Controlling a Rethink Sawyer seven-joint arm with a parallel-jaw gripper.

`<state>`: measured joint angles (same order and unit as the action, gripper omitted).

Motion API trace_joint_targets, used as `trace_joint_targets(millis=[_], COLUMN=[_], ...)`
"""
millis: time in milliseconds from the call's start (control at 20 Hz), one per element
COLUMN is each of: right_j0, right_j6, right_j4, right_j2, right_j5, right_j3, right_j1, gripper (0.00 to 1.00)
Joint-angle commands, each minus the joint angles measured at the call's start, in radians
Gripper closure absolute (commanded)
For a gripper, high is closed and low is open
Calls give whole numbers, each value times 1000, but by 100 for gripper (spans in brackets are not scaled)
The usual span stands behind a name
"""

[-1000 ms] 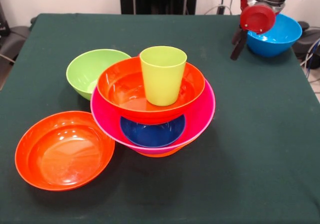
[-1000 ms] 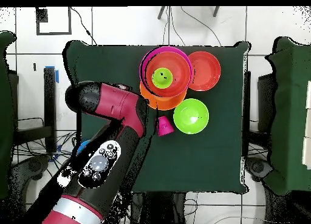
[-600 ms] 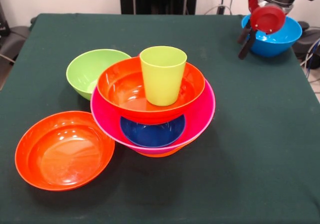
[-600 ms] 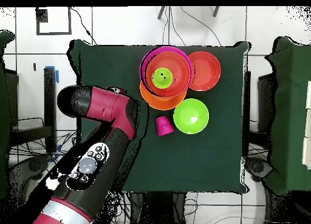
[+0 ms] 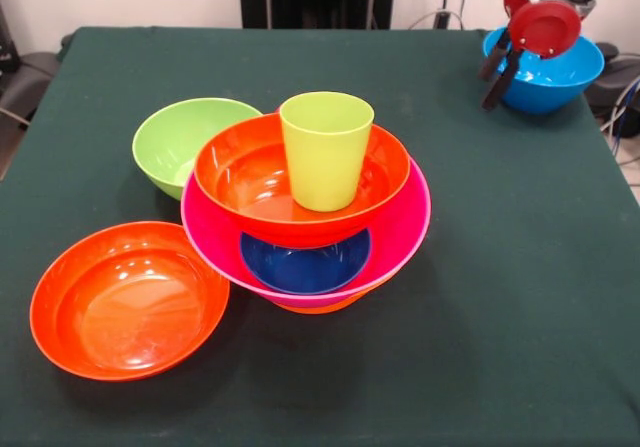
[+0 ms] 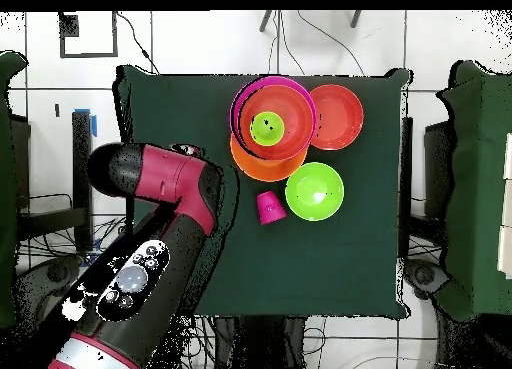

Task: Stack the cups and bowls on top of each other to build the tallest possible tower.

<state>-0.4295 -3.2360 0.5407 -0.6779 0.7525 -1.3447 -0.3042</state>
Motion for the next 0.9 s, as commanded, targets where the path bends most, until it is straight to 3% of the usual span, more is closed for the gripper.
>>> trace_joint_targets(millis=[50, 150, 400, 650, 900], right_j0=[64, 75, 20, 10, -13], right_j6=[12, 36, -53, -160, -256], right_j4=[-99, -111, -103, -19, 28], right_j2=[40, 26, 29, 73, 64], right_j5=[142, 155, 200, 199, 197], right_j3=[46, 39, 75, 68, 102], right_j1=[8, -20, 7, 8, 50], gripper=[0, 0, 0, 0, 0])
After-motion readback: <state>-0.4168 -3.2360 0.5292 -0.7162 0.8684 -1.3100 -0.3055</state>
